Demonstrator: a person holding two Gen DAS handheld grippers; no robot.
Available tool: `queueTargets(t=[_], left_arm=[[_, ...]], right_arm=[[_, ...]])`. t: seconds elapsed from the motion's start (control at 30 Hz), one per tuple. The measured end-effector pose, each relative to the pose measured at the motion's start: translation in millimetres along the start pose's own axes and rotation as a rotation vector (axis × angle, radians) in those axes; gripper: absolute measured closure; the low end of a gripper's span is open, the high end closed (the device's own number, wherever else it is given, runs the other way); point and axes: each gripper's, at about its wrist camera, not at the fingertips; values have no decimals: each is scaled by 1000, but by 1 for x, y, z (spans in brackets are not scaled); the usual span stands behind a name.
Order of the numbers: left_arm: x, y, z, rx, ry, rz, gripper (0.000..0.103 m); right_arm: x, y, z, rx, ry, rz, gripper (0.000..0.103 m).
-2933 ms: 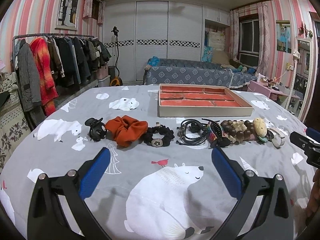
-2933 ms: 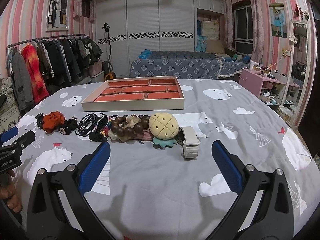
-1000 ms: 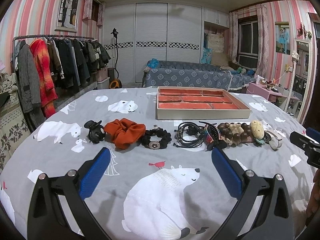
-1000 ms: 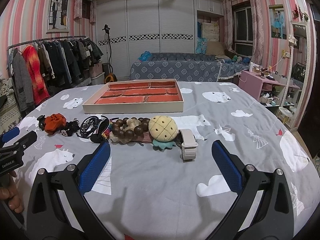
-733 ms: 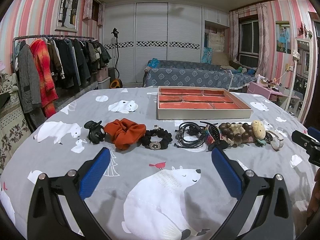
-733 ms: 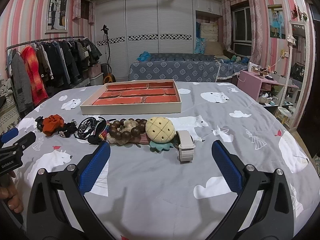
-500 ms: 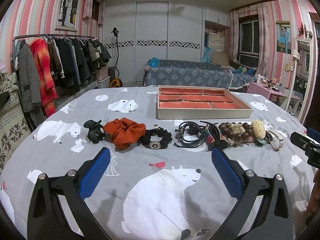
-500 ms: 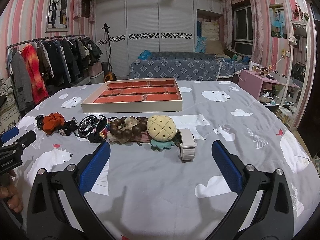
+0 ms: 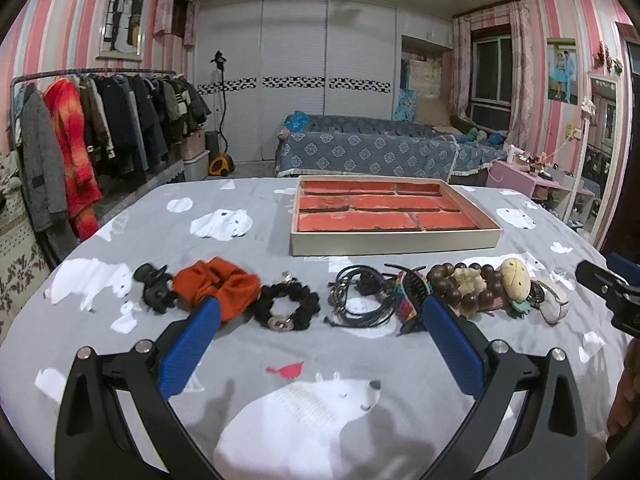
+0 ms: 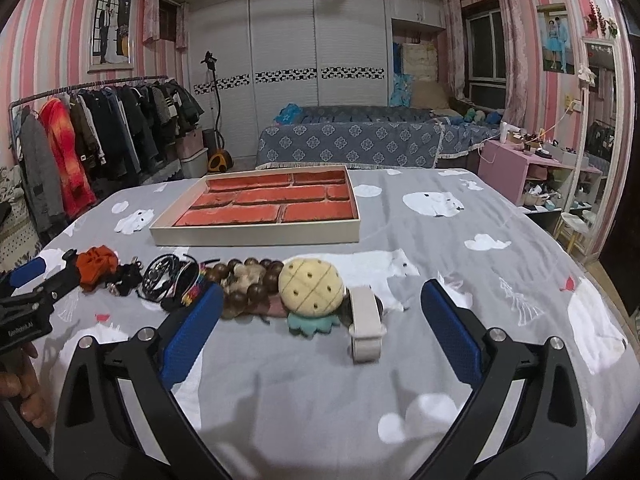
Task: Organize jewelry
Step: 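Grasp the beige pineapple plush with the right gripper while the left grasps the black braided cord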
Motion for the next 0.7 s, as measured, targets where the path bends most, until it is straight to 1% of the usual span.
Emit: queueTargets(t=[0.1, 0.17, 0.27, 0.37, 0.6, 0.7], left_arm=[[-4, -3, -14, 27, 4, -6, 4], [-6, -3, -25, 52, 11, -5, 4], [-9, -3, -39, 83, 21, 0, 4], [-12, -4, -48, 89, 21, -13, 4], [-14, -7, -75, 128, 19, -8, 4], [-15, -6, -85, 149, 23, -6, 4]], right_arm=[[0, -4, -15, 19, -6, 3, 12], [-1, -6, -30, 48, -29, -3, 18], [-3, -8, -49, 82, -60, -11, 23], [-2, -9, -64, 113, -72, -7, 28], [-5, -6, -93, 187, -94, -37, 31], [-5, -6, -103, 207, -91, -32, 35]])
Point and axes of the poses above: each gripper's, at about its wrist camera, not at the fingertips, and z roughly against the way its jaws point, x to its left, y to its underside, and after that the axes turned 8 degrees about z, right-handed
